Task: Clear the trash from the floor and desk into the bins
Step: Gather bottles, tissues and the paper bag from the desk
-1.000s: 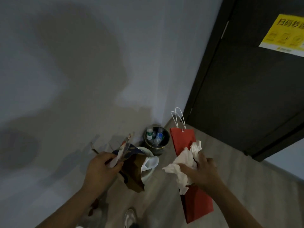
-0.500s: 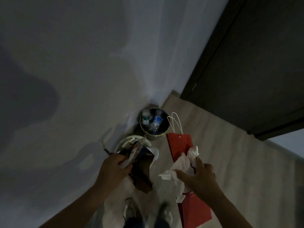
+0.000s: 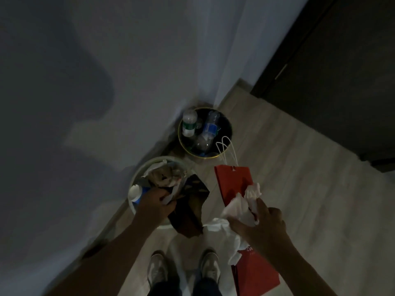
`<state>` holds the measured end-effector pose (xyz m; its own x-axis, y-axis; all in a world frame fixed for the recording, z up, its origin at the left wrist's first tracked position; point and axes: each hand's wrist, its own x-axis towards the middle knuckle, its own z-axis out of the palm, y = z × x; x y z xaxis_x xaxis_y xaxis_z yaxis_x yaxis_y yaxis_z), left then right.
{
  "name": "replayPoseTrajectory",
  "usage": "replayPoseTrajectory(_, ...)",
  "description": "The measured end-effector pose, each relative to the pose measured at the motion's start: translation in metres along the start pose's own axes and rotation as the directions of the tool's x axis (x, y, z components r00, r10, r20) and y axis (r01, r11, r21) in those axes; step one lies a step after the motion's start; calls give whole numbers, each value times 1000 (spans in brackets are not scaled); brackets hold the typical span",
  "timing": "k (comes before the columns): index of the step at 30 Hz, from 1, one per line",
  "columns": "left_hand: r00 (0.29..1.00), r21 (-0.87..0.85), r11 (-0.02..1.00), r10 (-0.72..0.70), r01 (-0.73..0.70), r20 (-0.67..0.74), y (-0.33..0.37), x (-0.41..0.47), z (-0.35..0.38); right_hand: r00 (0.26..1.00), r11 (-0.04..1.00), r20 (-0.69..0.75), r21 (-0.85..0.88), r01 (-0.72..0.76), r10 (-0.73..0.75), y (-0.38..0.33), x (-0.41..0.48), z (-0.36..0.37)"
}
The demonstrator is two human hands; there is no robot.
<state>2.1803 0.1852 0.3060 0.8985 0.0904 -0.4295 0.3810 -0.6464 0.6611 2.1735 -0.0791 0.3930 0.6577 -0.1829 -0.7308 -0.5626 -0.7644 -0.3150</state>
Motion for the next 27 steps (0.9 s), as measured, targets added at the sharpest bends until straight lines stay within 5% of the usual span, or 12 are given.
replayPoseTrajectory(10, 982, 58, 980, -190, 188, 21, -82, 47, 67, 998, 999, 63, -31, 24, -22, 17, 77, 50)
replayPoseTrajectory(17, 973, 285, 956, -124, 66, 192, -102, 57, 96, 995, 995, 71, -73, 71, -66, 15, 106, 63)
replayPoseTrajectory(22, 952, 179, 977, -157, 112, 263, -104, 53, 92, 995, 995, 86, -83, 58, -50, 5, 112, 64)
replayPoseTrajectory(27, 981, 148, 988, 18, -47, 191, -101, 52, 83, 993, 994, 89, -73, 79, -73, -3, 107, 68)
